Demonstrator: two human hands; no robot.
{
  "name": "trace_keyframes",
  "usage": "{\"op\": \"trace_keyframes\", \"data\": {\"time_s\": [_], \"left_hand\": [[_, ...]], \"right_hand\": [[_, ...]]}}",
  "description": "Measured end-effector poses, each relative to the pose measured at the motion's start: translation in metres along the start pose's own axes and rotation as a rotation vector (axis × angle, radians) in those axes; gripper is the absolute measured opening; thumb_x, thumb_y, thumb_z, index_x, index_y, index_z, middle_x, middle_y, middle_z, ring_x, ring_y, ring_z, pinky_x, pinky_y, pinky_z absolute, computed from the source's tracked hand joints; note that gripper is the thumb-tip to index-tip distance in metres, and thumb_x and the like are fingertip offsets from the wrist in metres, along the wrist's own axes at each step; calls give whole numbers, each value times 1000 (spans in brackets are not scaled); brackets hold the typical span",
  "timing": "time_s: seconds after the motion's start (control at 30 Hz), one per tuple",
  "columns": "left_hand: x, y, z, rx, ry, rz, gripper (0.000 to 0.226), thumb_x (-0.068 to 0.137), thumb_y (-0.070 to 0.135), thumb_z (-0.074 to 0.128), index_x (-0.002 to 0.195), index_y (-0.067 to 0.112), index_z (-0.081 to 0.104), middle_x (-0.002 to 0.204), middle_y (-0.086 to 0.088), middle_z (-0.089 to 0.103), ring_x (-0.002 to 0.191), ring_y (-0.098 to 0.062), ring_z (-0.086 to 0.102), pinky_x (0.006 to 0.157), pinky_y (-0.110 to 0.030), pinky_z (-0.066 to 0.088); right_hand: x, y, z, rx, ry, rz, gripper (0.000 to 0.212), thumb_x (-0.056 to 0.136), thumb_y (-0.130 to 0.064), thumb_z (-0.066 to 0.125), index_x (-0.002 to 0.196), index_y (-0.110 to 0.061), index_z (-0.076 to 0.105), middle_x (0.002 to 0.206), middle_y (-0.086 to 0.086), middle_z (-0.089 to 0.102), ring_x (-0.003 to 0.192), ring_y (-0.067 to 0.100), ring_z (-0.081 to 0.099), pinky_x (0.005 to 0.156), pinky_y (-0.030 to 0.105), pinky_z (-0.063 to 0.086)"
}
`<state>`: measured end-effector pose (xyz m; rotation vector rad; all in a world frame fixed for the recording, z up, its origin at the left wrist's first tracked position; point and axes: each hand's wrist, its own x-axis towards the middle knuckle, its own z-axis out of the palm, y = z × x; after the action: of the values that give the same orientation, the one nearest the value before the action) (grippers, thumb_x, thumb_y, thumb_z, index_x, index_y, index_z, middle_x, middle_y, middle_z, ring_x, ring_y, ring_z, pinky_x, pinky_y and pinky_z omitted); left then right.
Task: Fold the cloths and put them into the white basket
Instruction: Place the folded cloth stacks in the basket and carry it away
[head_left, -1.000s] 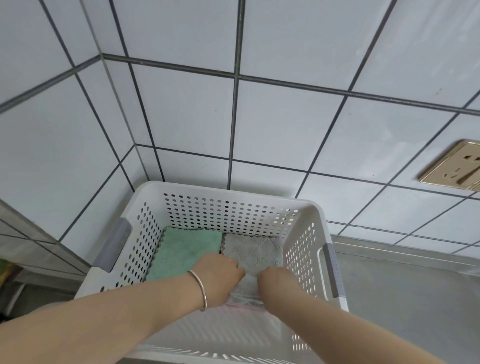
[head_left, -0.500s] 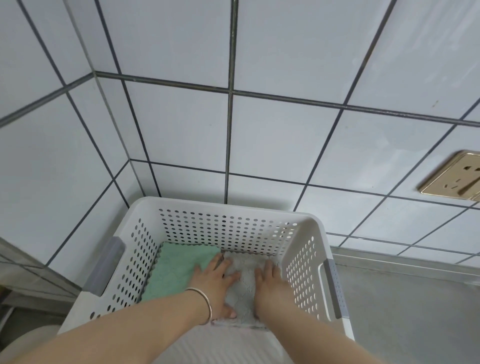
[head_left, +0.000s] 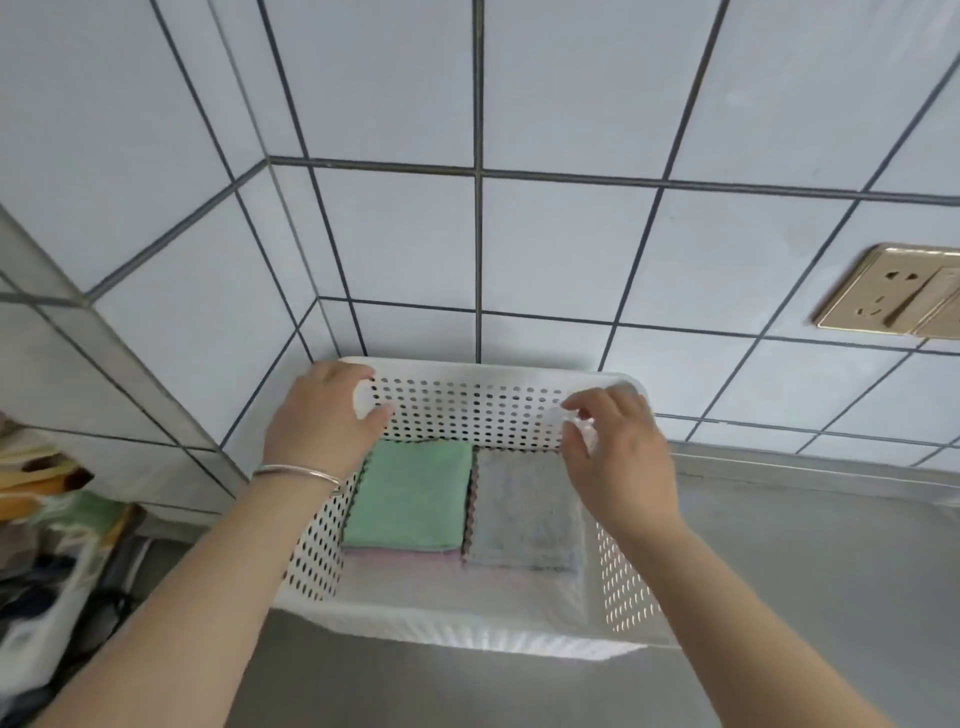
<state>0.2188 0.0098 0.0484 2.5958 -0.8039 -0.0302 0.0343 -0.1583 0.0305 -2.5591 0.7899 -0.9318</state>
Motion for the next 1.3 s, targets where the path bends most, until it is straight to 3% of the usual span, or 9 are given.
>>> {"op": "trace_keyframes", "data": {"time_s": [0.13, 0.27, 0.33, 0.4, 0.6, 0.77, 0.97, 1.1, 1.3], "left_hand": [[-28, -41, -2, -31, -70, -181, 62, 83, 31, 65, 137, 12, 41, 135, -18, 42, 124, -32, 42, 106, -38, 34], [-43, -57, 7, -138, -126, -217, 36, 86, 22, 61, 119, 11, 51, 119, -16, 55, 115, -33, 50, 89, -36, 41], [-40, -62, 6, -222, -71, -214, 4, 87, 15, 55, 86, 11, 54, 89, -13, 58, 88, -31, 57, 69, -32, 39], [-35, -65, 4, -241, -68, -242, 11, 88, 12, 50, 77, 9, 52, 75, -9, 55, 73, -26, 52, 61, -29, 36], [-39, -64, -1, -620, -200, -384, 35, 96, -1, 40, 68, 17, 51, 60, -14, 51, 81, -14, 57, 73, -23, 42], [-55, -55, -4, -611, -233, -370, 26, 95, -1, 41, 73, 6, 53, 63, -13, 48, 77, -18, 48, 61, -25, 34], [-62, -41, -8, -672, -302, -155, 34, 96, 9, 45, 127, 17, 53, 68, -3, 56, 60, -20, 44, 63, -26, 35], [-65, -36, -13, -684, -344, 27, 38, 95, 11, 46, 129, 29, 50, 80, 0, 61, 65, -18, 48, 67, -26, 39], [-81, -28, -30, -558, -606, 325, 36, 95, 14, 47, 118, 41, 53, 79, 0, 62, 66, -19, 49, 74, -38, 40]], "right_hand": [[-23, 27, -8, -234, -109, 428, 49, 78, -7, 58, 126, -8, 48, 121, 17, 48, 109, 37, 44, 89, 42, 39], [-26, 38, -11, 138, -186, 787, 38, 91, -13, 44, 129, -6, 43, 125, 16, 52, 110, 33, 49, 87, 36, 40], [-20, 39, -10, 185, -257, 841, 32, 92, -14, 40, 121, -6, 50, 114, 15, 58, 95, 30, 51, 77, 32, 40], [-19, 40, -9, 204, -286, 867, 27, 93, -20, 37, 109, -6, 54, 102, 14, 58, 84, 27, 51, 74, 34, 44], [-33, 49, -15, 298, -419, 852, 21, 97, -26, 37, 85, -16, 51, 82, 5, 53, 78, 23, 49, 69, 31, 42], [-59, 46, -45, 279, -339, 825, 31, 97, -19, 35, 65, -19, 35, 65, -2, 40, 62, 19, 38, 55, 28, 30], [-111, 21, -103, 155, -114, 903, 32, 94, -14, 38, 63, -15, 31, 58, -1, 37, 57, 19, 34, 51, 29, 27], [-157, -19, -120, 140, 63, 1059, 25, 96, -20, 39, 75, -11, 45, 66, 0, 45, 60, 18, 40, 50, 25, 28], [-269, -107, -136, 48, 331, 1324, 32, 97, -22, 34, 66, -17, 38, 68, -1, 43, 54, 11, 36, 46, 25, 27]]}}
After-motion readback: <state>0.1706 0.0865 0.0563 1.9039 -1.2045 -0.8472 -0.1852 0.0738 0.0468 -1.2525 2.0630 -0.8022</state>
